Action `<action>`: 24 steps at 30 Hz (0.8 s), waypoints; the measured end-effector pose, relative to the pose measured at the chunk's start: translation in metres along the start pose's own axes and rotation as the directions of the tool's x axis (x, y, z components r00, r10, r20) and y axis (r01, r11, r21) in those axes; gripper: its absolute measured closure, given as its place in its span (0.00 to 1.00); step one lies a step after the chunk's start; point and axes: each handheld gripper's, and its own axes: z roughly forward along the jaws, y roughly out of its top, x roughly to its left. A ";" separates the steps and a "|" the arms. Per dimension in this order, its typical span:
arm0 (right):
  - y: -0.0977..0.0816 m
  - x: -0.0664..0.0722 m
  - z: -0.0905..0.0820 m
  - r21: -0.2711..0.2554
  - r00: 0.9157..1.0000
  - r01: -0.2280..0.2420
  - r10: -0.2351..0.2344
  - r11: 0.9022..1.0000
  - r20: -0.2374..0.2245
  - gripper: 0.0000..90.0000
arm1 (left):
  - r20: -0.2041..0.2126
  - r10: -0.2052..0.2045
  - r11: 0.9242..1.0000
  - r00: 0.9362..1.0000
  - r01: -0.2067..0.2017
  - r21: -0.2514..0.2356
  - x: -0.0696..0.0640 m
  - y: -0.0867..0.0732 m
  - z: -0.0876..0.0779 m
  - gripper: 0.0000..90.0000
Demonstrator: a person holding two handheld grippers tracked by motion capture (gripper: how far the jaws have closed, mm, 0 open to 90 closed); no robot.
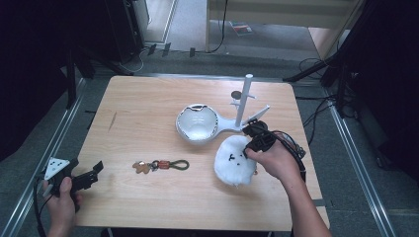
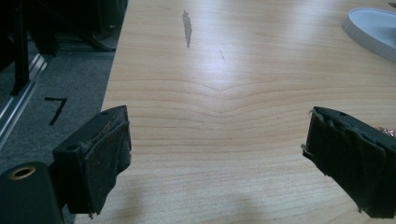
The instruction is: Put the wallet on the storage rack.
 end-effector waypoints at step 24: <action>0.056 0.034 -0.051 -0.070 0.996 0.081 -0.079 0.994 0.032 0.90 | 0.009 -0.008 1.000 1.000 0.008 -0.001 0.001 0.000 0.000 0.08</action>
